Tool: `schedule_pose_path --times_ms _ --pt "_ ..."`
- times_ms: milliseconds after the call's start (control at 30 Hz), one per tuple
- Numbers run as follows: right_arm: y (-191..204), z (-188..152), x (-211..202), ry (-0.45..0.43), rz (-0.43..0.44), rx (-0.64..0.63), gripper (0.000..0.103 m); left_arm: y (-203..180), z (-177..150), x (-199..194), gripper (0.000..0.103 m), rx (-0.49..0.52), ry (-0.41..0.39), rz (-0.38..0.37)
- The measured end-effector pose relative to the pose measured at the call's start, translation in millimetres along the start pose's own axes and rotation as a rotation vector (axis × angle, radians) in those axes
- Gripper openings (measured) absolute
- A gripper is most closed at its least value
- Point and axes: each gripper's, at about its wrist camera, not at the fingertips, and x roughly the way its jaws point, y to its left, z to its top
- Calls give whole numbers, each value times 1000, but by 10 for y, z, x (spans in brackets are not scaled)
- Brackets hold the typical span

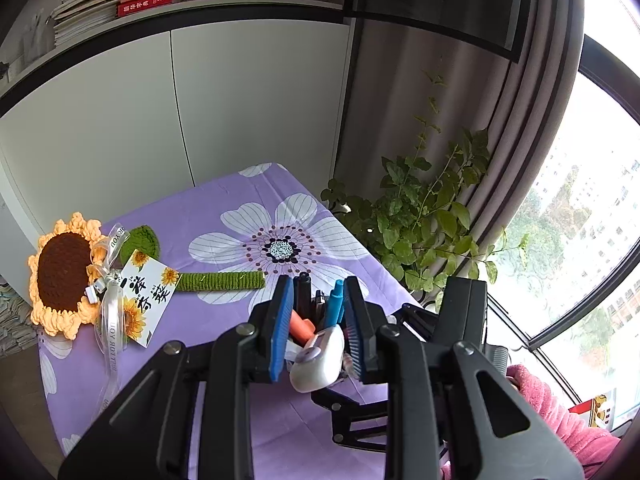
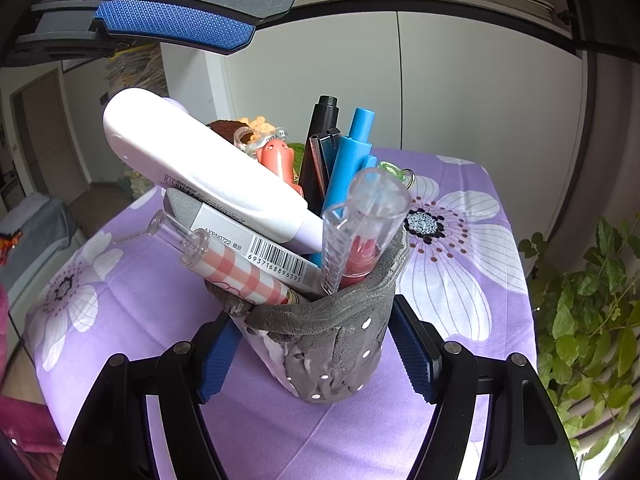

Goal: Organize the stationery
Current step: 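Lower the larger white eraser into the grey cup and open the left gripper, then grasp the larger white eraser again and push it deeper into the cup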

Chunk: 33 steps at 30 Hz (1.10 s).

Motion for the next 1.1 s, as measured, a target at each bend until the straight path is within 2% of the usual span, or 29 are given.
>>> schedule_pose_path --times_ms 267,467,633,733,1000,1100 --pt "2 2 -1 0 0 1 73 103 -44 -132 25 -24 -23 10" --pt "2 1 -1 0 0 0 73 277 -204 -278 25 -64 -33 25" --pt "3 0 -1 0 -1 0 73 362 -452 -271 25 -56 8 58" --pt "3 -1 0 1 -1 -1 73 347 -552 -195 25 -42 42 50" --pt "10 -5 1 1 -5 1 73 135 -585 4 25 35 90 6" --pt "12 -6 1 0 -5 1 73 97 -559 57 25 35 97 4"
